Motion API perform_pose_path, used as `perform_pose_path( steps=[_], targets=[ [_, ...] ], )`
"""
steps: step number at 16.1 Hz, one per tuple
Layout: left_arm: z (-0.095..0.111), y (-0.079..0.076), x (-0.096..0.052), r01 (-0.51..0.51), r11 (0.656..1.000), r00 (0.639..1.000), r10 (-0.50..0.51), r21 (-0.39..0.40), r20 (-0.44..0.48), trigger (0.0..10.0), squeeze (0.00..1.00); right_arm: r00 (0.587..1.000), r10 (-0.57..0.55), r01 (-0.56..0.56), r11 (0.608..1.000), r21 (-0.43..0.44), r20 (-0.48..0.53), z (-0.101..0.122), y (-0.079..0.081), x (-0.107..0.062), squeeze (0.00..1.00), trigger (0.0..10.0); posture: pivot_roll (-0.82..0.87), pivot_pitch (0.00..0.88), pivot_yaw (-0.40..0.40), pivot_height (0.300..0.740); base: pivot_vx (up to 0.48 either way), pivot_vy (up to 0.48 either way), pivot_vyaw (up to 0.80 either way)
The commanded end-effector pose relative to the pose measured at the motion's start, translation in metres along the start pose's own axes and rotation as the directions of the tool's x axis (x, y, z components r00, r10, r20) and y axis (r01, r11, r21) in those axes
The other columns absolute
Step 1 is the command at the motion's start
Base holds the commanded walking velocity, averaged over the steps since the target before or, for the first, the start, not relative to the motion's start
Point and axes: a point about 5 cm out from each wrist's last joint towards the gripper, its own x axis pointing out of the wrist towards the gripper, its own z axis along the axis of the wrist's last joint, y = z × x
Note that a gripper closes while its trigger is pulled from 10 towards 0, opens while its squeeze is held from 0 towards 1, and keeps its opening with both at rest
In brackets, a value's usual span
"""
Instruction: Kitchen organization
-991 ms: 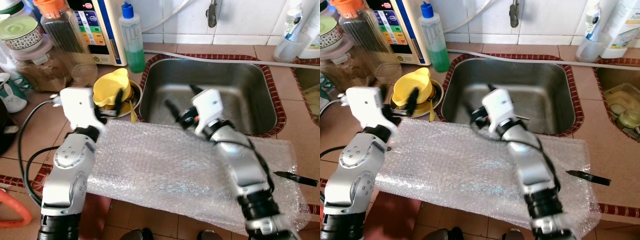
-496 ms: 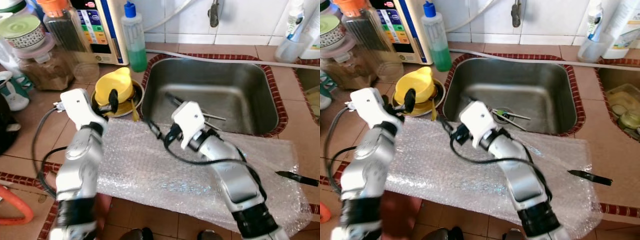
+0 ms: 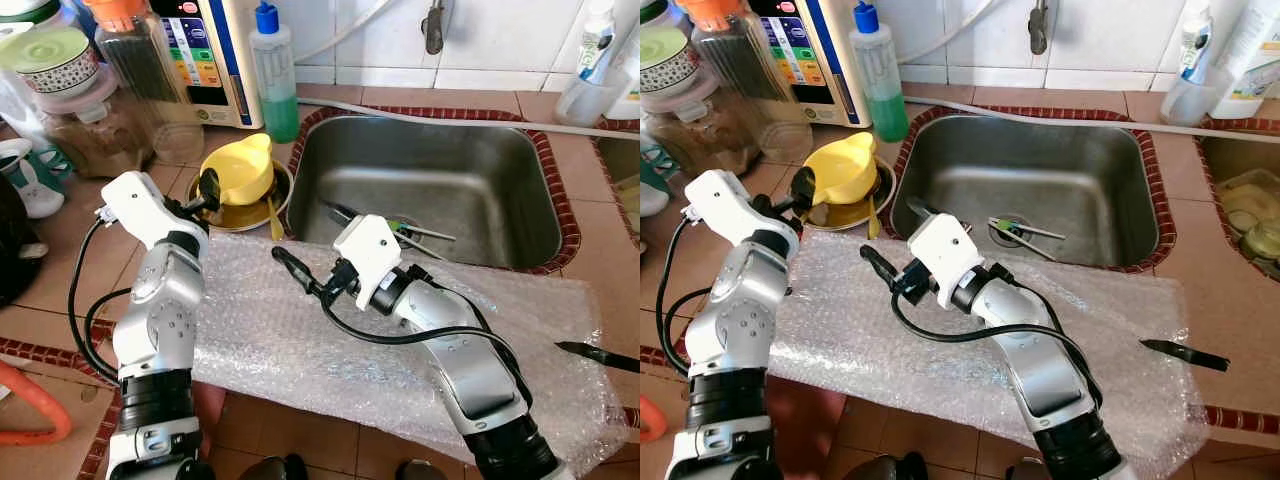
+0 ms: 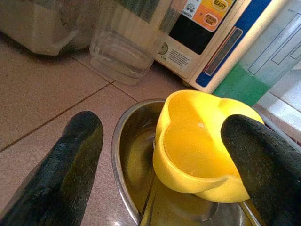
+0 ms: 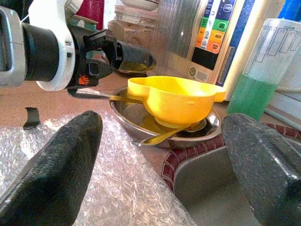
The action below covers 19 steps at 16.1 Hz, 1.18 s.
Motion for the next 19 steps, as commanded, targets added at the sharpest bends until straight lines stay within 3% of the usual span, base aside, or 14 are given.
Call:
perform_pose_path(
  steps=[1, 9, 11, 13, 14, 15, 16, 17, 19],
  targets=[
    [-0.002, 0.006, 0.002, -0.046, 0.999, 0.998, 0.046, -0.011, -0.043, 10.0, 0.00, 1.000, 0.013, -0.013, 1.000, -0.013, 0.014, 0.005, 0.003, 0.000, 0.00, 10.0, -0.17, 0.152, 0.121, 0.740, 0.000, 0.000, 0.00],
    [0.003, -0.004, 0.006, -0.046, 0.999, 0.997, 0.046, 0.002, -0.069, 10.0, 0.00, 0.999, 0.035, -0.035, 0.997, -0.070, -0.003, 0.003, 0.006, -0.001, 0.00, 10.0, -0.18, 0.147, 0.126, 0.740, 0.000, 0.000, 0.00],
    [0.008, -0.005, 0.006, -0.039, 0.996, 0.998, 0.042, 0.074, -0.038, 10.0, 0.00, 0.999, 0.034, -0.034, 0.996, -0.076, -0.008, 0.002, 0.006, -0.001, 0.00, 10.0, -0.18, 0.148, 0.126, 0.740, 0.000, 0.000, 0.00],
    [0.004, -0.001, 0.006, -0.057, 0.990, 0.995, 0.066, 0.130, -0.073, 10.0, 0.00, 0.999, 0.036, -0.037, 0.996, -0.081, -0.010, 0.002, 0.006, -0.001, 0.00, 10.0, -0.18, 0.149, 0.125, 0.740, 0.000, 0.000, 0.00],
    [0.001, 0.003, 0.005, -0.069, 0.986, 0.993, 0.082, 0.149, -0.085, 8.7, 0.00, 0.999, 0.038, -0.038, 0.996, -0.086, -0.011, 0.001, 0.006, -0.001, 0.00, 10.0, -0.18, 0.149, 0.123, 0.740, 0.000, 0.000, 0.00],
    [-0.001, 0.005, 0.004, -0.076, 0.984, 0.991, 0.091, 0.160, -0.094, 3.9, 0.00, 0.999, 0.039, -0.040, 0.995, -0.090, -0.012, 0.001, 0.007, -0.001, 0.00, 10.0, -0.18, 0.149, 0.123, 0.740, 0.000, 0.000, 0.00],
    [-0.002, 0.005, 0.004, -0.075, 0.982, 0.991, 0.093, 0.172, -0.101, 2.5, 0.00, 0.999, 0.041, -0.042, 0.995, -0.093, -0.013, 0.001, 0.007, -0.001, 0.00, 10.0, -0.18, 0.152, 0.122, 0.740, 0.000, 0.000, 0.00],
    [-0.002, 0.005, 0.004, -0.071, 0.983, 0.991, 0.089, 0.168, -0.102, 1.5, 0.00, 0.999, 0.042, -0.043, 0.995, -0.094, -0.013, 0.001, 0.007, -0.001, 0.00, 10.0, -0.18, 0.152, 0.122, 0.740, 0.000, 0.000, 0.00],
    [-0.003, 0.003, 0.003, -0.050, 0.983, 0.991, 0.071, 0.177, -0.117, 3.6, 0.00, 0.999, 0.049, -0.050, 0.994, -0.097, -0.017, 0.001, 0.007, -0.002, 0.00, 10.0, -0.18, 0.155, 0.118, 0.740, 0.000, 0.000, 0.00]
  ],
)
